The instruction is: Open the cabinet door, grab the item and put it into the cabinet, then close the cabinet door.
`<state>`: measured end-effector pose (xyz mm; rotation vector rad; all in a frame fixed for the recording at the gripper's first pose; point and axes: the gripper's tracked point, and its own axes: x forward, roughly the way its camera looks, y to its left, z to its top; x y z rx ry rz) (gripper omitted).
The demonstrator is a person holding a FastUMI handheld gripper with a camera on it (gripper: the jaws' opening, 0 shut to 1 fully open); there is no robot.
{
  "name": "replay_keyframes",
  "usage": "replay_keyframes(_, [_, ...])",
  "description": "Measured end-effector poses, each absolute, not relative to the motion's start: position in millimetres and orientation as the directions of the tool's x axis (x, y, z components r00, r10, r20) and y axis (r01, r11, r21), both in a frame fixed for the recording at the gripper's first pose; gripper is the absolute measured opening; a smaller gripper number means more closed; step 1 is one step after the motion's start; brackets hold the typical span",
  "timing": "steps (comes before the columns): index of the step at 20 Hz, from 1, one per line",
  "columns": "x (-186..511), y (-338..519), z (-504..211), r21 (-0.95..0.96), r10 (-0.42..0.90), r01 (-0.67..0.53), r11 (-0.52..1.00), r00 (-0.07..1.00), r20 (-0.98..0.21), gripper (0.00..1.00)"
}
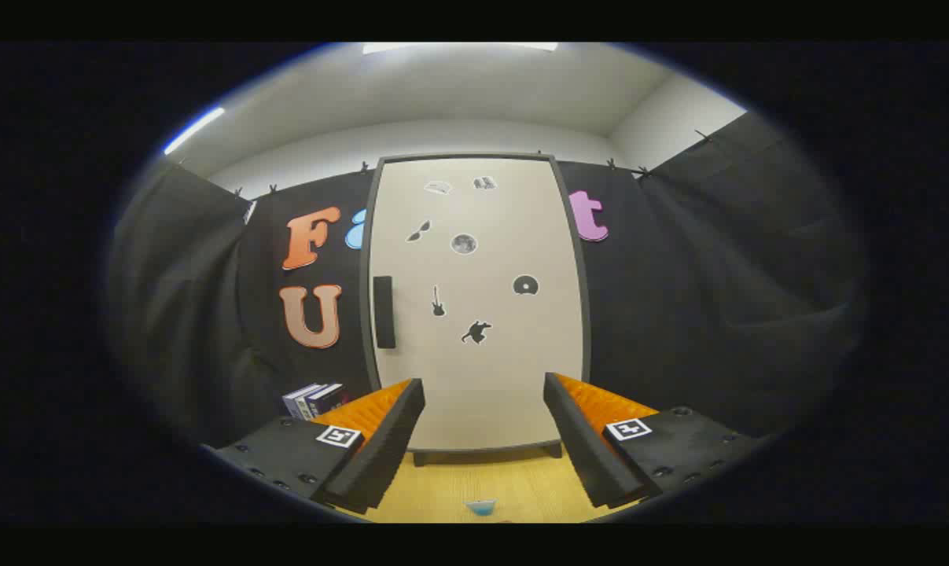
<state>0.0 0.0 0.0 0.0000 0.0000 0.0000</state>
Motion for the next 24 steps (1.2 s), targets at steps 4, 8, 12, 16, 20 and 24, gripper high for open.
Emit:
replay_keyframes(4, [7, 8, 1, 0.014, 0.015, -0.015, 1.000, 1.000, 0.003, 0.98])
replay_keyframes(8, [7, 12, -3, 0.009, 0.018, -0.018, 1.000, 1.000, -0.005, 0.98])
replay_keyframes(12, [11, 14, 0, 0.013, 0.002, -0.002, 1.000, 1.000, -0.006, 0.98])
replay_keyframes(16, [35, 41, 19, 0.007, 0.044, -0.044, 0.999, 0.999, -0.023, 0.98])
replay_keyframes(20, [78, 78, 49, -0.018, 0.093, -0.093, 0.996, 0.996, 0.011, 0.98])
replay_keyframes(24, [137, 113, 65, -0.075, 0.154, -0.151, 0.986, 0.987, 0.037, 0.97])
